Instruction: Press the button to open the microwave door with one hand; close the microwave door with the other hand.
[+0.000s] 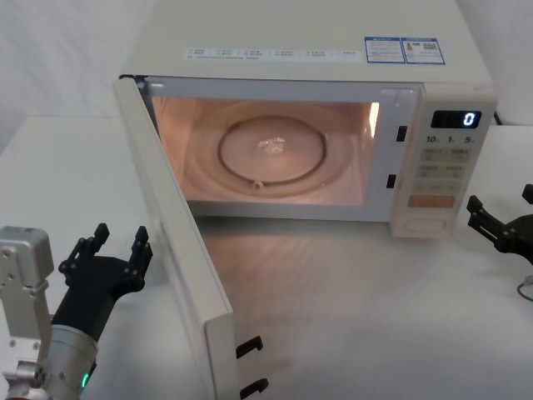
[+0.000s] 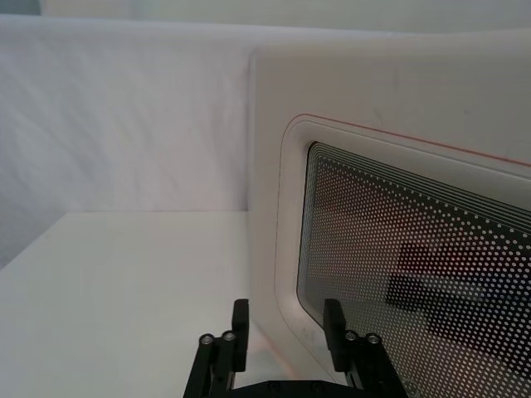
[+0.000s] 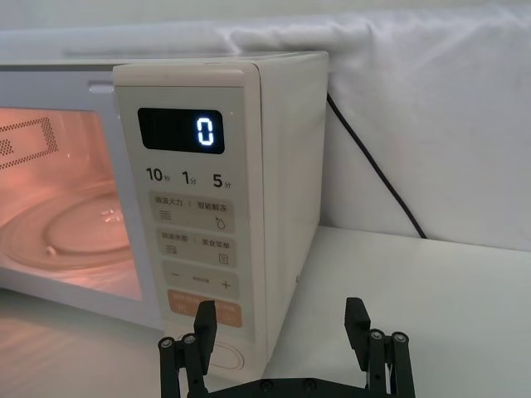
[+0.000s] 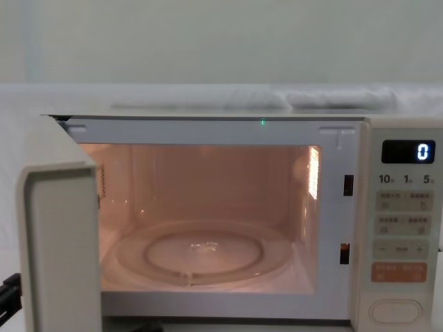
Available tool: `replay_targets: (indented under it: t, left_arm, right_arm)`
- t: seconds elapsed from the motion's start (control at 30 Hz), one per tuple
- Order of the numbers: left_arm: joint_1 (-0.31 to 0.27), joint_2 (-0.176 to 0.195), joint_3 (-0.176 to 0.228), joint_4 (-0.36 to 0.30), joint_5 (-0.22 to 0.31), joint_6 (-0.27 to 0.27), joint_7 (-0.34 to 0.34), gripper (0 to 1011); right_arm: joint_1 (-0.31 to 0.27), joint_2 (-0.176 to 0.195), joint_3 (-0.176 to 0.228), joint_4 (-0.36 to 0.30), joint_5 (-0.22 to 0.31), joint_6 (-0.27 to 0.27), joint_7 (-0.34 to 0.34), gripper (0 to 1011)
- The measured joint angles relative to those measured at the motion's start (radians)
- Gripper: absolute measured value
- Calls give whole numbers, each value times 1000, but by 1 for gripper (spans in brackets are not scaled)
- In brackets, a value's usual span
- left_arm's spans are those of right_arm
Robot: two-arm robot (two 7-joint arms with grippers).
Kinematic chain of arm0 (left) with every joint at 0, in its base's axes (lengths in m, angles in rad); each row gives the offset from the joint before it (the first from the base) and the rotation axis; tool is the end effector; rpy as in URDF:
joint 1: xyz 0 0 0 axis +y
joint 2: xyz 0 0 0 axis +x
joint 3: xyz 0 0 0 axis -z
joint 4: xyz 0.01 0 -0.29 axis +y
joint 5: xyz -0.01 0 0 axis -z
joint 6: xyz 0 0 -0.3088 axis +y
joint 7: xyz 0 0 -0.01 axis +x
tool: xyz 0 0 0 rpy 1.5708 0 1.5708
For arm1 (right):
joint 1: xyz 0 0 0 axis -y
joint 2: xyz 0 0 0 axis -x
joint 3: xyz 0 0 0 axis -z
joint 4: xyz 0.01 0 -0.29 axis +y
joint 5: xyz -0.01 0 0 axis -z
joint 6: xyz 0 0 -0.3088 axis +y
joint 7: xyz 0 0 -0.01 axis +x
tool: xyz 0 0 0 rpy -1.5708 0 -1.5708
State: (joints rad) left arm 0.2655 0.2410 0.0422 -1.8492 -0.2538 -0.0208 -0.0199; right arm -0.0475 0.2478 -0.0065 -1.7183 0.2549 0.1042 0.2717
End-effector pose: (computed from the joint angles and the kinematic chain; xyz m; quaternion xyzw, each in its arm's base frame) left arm 0.2529 0.0375 -0.2853 -0.0174 0.0064 0.6616 0.7497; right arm 0.3148 -0.0600 -0.2621 -0.0006 0.0061 -0.5875 0.8092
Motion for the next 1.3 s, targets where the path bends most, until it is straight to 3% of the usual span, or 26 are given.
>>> replay_targets:
  t: [0.4, 0.63, 1.3]
  left_arm:
    - [0, 0, 0, 0, 0, 0, 0, 197]
    - [0, 0, 0, 0, 0, 0, 0, 1]
    - [0, 0, 0, 0, 0, 0, 0, 0]
  right_arm:
    - [0, 0, 0, 0, 0, 0, 0, 1002]
    - [0, 0, 0, 0, 0, 0, 0, 1002]
    - [0, 0, 0, 0, 0, 0, 0, 1002]
